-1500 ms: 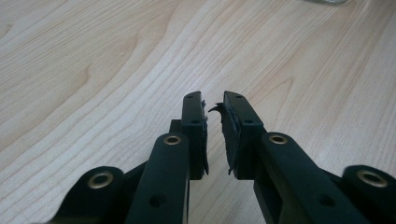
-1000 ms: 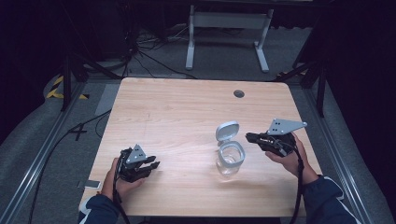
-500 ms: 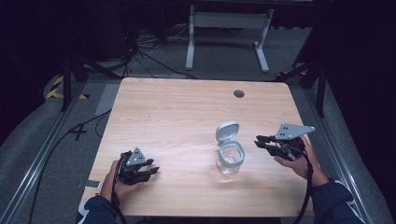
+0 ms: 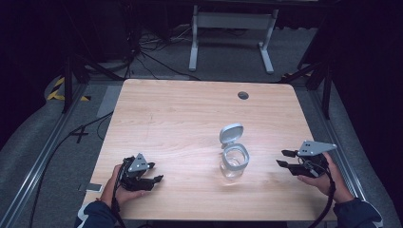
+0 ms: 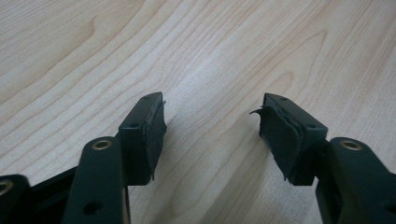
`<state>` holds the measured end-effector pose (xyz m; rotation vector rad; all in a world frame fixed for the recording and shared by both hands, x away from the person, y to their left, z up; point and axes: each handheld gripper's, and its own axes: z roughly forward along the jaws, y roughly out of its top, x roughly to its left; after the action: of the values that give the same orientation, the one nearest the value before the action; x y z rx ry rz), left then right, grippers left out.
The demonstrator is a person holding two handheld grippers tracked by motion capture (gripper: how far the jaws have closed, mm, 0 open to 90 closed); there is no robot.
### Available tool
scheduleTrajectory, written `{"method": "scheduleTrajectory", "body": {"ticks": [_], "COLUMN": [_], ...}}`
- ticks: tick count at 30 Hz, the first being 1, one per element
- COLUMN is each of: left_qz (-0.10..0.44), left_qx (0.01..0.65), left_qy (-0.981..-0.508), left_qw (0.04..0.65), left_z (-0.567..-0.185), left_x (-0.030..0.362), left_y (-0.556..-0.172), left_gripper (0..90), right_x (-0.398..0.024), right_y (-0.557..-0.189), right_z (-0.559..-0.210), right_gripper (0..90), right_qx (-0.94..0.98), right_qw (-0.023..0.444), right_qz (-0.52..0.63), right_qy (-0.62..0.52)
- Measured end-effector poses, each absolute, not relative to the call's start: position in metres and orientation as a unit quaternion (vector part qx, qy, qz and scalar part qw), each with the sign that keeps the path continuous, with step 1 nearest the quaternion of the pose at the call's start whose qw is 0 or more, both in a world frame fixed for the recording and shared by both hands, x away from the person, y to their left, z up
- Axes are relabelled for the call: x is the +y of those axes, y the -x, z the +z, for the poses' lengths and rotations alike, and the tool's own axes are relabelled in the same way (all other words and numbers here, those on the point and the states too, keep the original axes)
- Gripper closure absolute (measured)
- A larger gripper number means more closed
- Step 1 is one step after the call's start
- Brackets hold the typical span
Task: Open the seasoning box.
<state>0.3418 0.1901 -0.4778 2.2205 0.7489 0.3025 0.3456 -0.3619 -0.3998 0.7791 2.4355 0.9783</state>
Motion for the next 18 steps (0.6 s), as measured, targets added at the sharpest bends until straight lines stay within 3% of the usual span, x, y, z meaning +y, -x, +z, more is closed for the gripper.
{"method": "scheduleTrajectory", "body": {"ticks": [18], "left_qz": [0.130], "left_qx": [0.308], "left_qy": [-0.863], "left_qw": [0.378], "left_z": [-0.480], "left_x": [0.191], "left_y": [-0.341], "left_gripper": [28.6], "right_x": [-0.406], "right_y": [-0.314], "right_z": [-0.457], "right_gripper": [34.6], "right_qx": [0.862], "right_qw": [0.175], "right_qz": [0.329], "right_qy": [-0.344]}}
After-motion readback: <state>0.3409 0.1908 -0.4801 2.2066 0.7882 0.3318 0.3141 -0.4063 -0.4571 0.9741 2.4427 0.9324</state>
